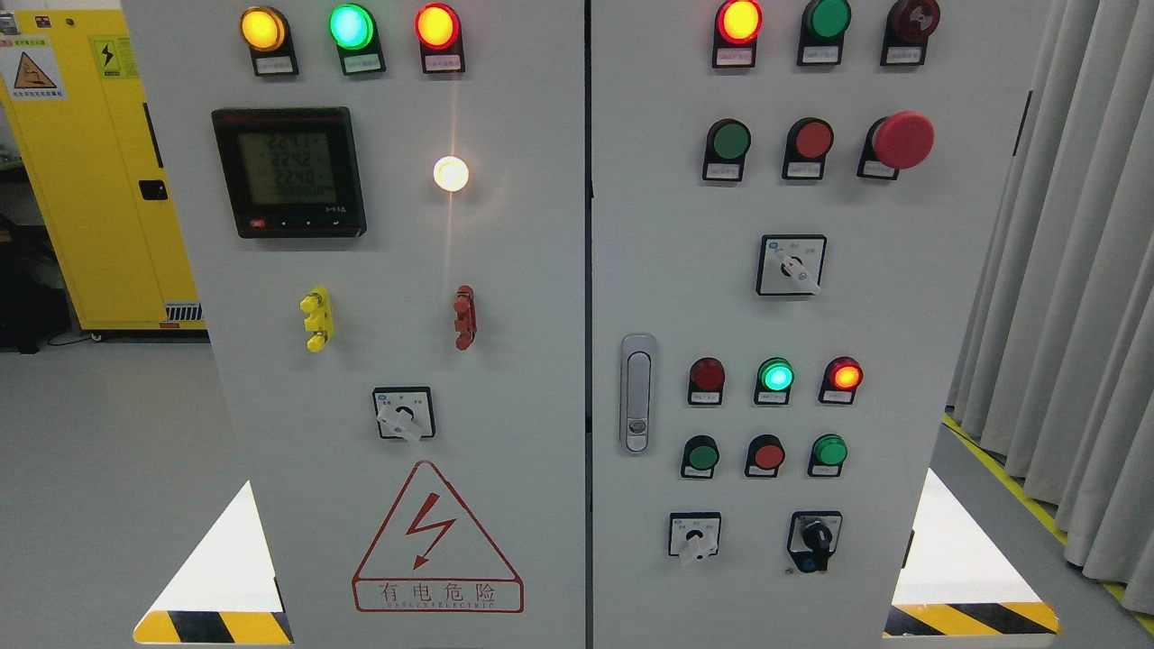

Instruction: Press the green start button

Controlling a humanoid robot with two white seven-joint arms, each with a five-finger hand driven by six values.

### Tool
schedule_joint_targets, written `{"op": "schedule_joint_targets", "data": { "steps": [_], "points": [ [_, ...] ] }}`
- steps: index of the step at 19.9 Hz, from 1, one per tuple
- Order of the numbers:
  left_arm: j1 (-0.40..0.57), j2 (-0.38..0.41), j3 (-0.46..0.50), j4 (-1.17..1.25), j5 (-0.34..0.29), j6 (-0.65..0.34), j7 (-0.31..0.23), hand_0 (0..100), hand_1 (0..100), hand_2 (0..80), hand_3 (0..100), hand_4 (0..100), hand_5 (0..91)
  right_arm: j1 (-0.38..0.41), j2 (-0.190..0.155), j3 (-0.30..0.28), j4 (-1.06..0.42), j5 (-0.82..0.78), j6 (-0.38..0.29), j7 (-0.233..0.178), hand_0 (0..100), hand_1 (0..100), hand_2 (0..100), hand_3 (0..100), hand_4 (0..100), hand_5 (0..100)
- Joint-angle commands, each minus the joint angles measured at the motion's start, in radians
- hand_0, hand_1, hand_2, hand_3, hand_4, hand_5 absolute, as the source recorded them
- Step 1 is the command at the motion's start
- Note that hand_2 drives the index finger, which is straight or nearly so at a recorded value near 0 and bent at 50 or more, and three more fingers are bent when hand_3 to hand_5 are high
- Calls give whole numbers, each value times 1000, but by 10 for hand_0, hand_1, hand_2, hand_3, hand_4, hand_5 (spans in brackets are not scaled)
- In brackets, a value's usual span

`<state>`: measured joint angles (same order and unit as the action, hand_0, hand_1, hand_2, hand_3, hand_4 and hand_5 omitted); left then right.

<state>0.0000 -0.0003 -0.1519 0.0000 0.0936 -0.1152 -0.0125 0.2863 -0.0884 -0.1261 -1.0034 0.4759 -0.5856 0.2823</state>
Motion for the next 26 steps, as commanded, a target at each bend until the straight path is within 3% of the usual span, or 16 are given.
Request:
{"op": "schedule_joint_targets", "data": {
  "steps": [1, 5, 11, 13, 15, 19, 24, 26],
  "points": [
    [-23, 2, 0, -25, 0, 0, 0, 120, 556, 0, 0, 0, 0, 62, -16, 16, -470, 143, -49, -35, 172, 484, 0, 410, 477, 458],
    [-21, -26, 0, -26, 0, 0, 0, 120, 556, 0, 0, 0, 0, 47, -20, 14, -612, 269, -59, -34, 205, 524, 0, 486, 545, 526],
    [-21, -58, 0, -25, 0, 0, 0, 120, 556, 0, 0, 0, 0, -24, -16, 16, -698, 391, -82, -34, 232, 564, 0, 538, 595, 547],
    [-21, -69, 0, -26, 0, 0, 0, 120, 556, 0, 0, 0, 0, -44, -14, 19, -747, 408, -83, -34, 233, 575, 0, 558, 634, 603],
    [-21, -78, 0, -26, 0, 0, 0, 120, 556, 0, 0, 0, 0, -88, -14, 19, -777, 437, -83, -35, 225, 593, 0, 616, 693, 678],
    [-21, -96, 0, -28, 0, 0, 0, 120, 556, 0, 0, 0, 0, -193, -14, 17, -808, 527, -82, -43, 229, 623, 0, 665, 748, 735],
    [-21, -104, -3, -28, -2, 0, 0, 120, 556, 0, 0, 0, 0, -260, -11, 7, -891, 566, -60, -43, 250, 638, 0, 683, 760, 757],
    [-21, -106, -3, -28, -2, 0, 0, 120, 556, 0, 0, 0, 0, -282, -13, -7, -935, 566, -27, -43, 268, 644, 1, 708, 811, 759]
  ]
}}
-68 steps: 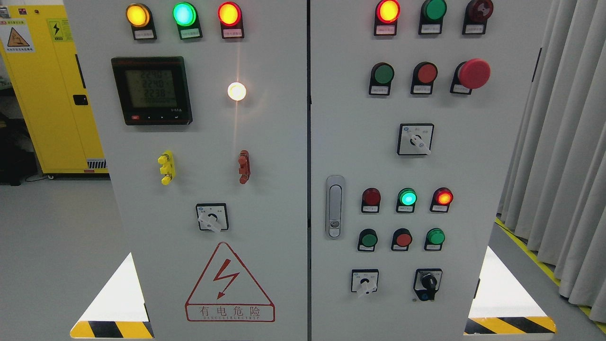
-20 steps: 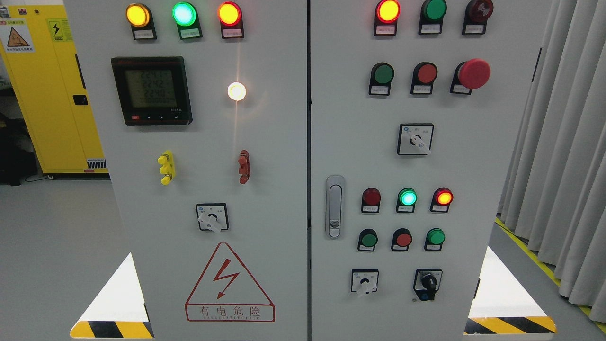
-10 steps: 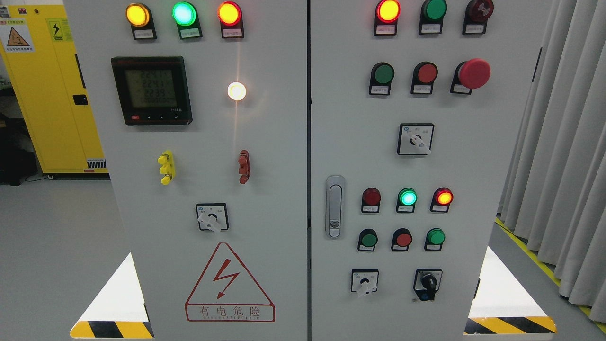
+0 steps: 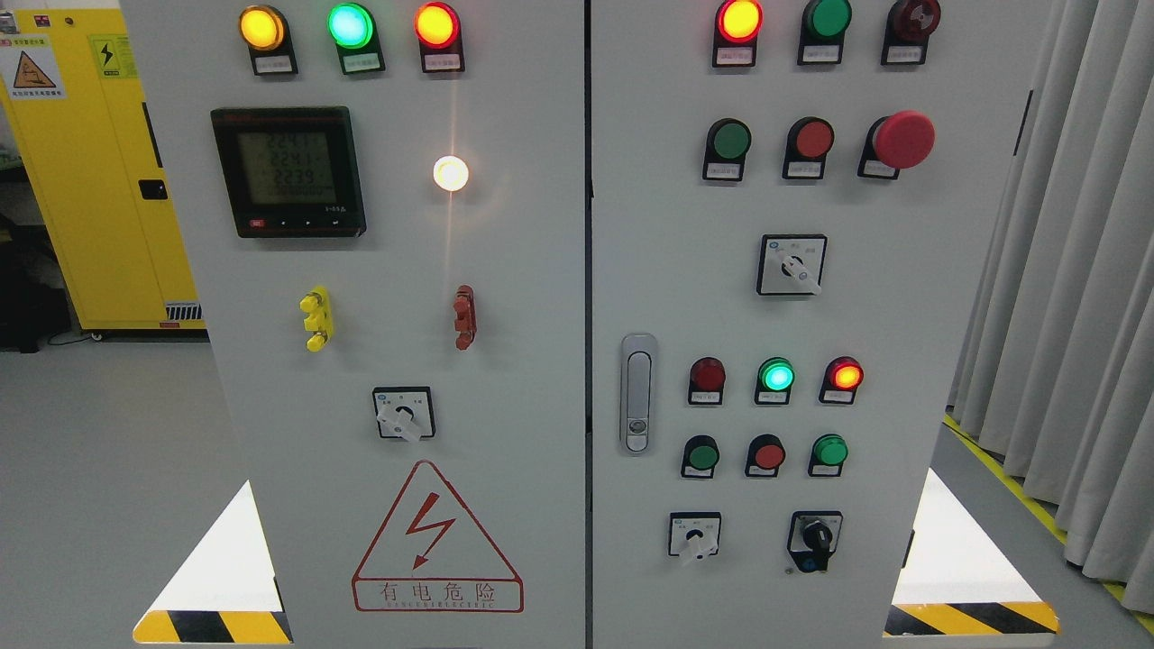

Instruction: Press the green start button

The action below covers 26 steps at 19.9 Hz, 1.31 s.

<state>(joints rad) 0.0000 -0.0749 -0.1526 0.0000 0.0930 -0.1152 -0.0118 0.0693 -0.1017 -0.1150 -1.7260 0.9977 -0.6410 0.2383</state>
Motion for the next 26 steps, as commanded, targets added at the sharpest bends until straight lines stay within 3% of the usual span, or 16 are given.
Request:
{"op": "schedule_joint_targets", "data": {
  "steps": [1, 2, 7, 15, 19, 26],
  "points": [
    [-23, -31, -2, -28, -1, 0, -1, 120, 556, 0, 0, 0, 0, -75, 0, -21, -225, 44, 40, 1, 272, 647, 5, 689, 791, 761],
    [-21, -31, -2, -29, -1, 0, -1, 120, 556, 0, 0, 0, 0, -92, 2, -21, -233, 44, 41, 3, 284, 656, 9, 739, 749, 763],
    [-21, -31, -2, -28, -1, 0, -1, 120, 556, 0, 0, 0, 0, -137, 0, -12, -250, 44, 67, 12, 266, 662, 22, 756, 721, 769],
    [-21, -31, -2, -28, -1, 0, -1, 120, 556, 0, 0, 0, 0, -186, 0, -9, -237, 56, 81, 36, 261, 664, 21, 758, 714, 770],
    [-21, -31, -2, -28, -1, 0, -1, 120, 556, 0, 0, 0, 0, -209, -1, 8, -225, 56, 118, 75, 258, 664, 13, 759, 710, 767],
    [-21, -31, -2, -28, -1, 0, -1, 120, 556, 0, 0, 0, 0, -269, -1, 34, -162, 61, 129, 75, 259, 663, 0, 744, 699, 756]
  ]
}}
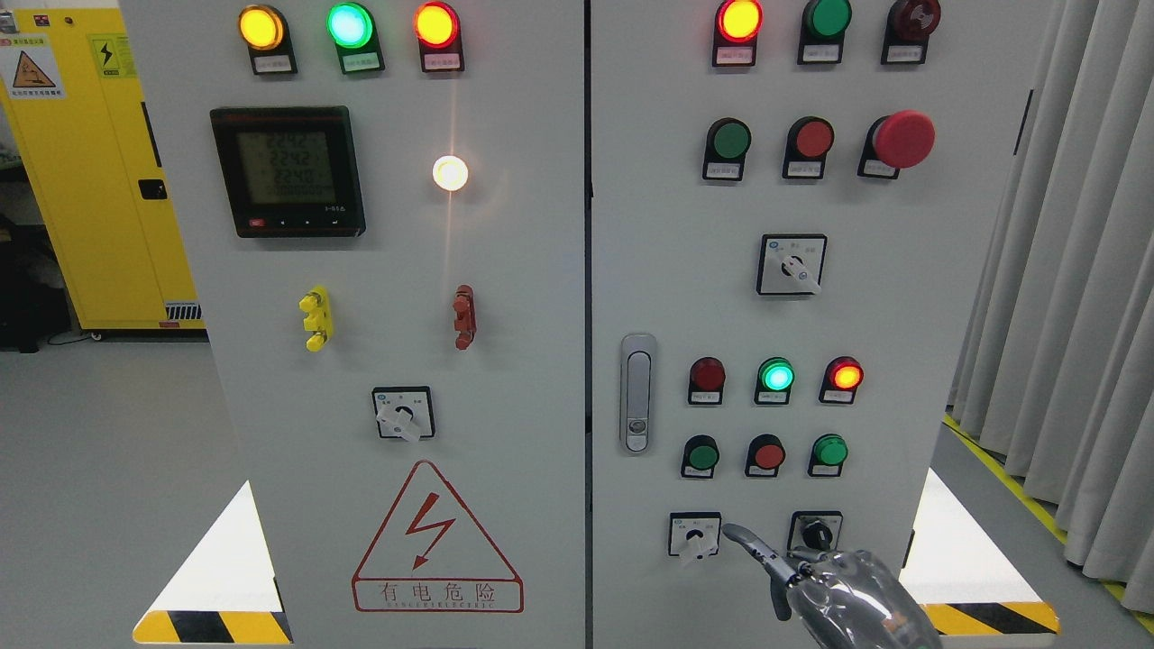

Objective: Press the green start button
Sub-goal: 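Raise the right hand toward the green push button on the lower panel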

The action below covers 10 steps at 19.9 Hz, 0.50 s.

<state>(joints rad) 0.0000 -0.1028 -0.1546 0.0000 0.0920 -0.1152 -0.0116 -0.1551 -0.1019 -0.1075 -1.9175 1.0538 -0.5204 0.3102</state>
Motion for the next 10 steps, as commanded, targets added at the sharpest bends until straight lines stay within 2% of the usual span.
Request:
{"op": "schedule_joint_targets", "data": {
  "steps": [1, 10],
  "points": [
    [-21, -3, 0, -28, 0, 0, -1, 120, 556, 0, 0, 0, 0, -52, -1, 32, 38, 5, 13, 3, 259, 662, 0, 742, 698, 755],
    [-21, -3, 0, -28, 0, 0, -1, 120, 556, 0, 0, 0, 0, -104, -2, 43, 120, 6, 23, 0, 258, 660, 0, 734, 694, 748]
  ]
}}
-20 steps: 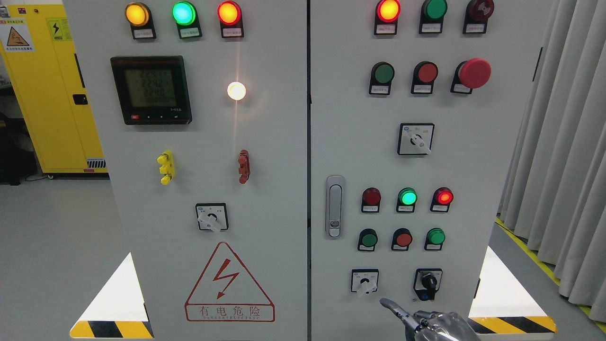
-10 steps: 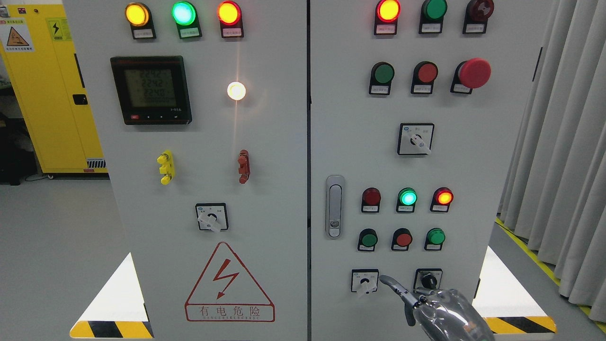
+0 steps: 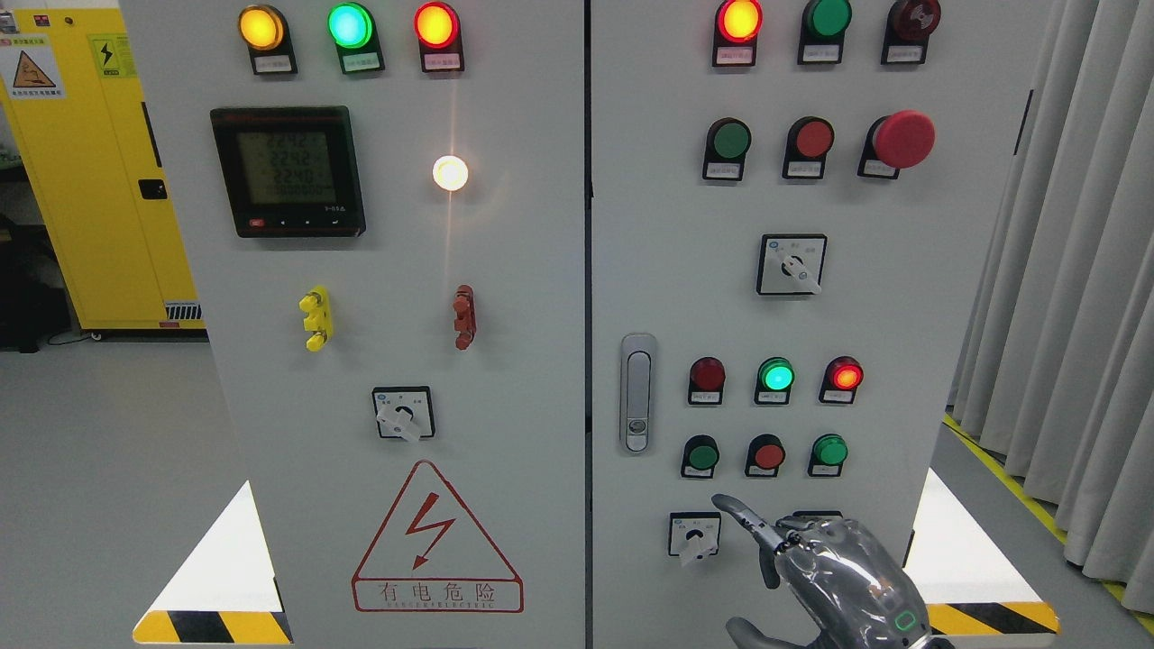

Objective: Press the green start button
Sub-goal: 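Raise the right hand toward the green push button on the lower panel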

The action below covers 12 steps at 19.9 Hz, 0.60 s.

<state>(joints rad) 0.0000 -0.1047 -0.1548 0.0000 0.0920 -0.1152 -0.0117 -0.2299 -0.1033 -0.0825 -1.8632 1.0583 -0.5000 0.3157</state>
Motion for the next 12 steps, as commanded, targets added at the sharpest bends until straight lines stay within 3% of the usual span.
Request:
{"op": "schedule_joint_targets", "data": {
  "steps": [1, 12],
  "points": [
    [-21, -1, 0, -28, 0, 0, -1, 120, 556, 0, 0, 0, 0, -29, -1, 18, 68, 0, 3, -6, 258, 660, 0, 734, 693, 748],
    [-21, -1, 0, -28, 0, 0, -1, 120, 556, 0, 0, 0, 0, -80, -1, 17, 137, 11, 4, -7, 253, 657, 0, 731, 683, 744]
  ]
}}
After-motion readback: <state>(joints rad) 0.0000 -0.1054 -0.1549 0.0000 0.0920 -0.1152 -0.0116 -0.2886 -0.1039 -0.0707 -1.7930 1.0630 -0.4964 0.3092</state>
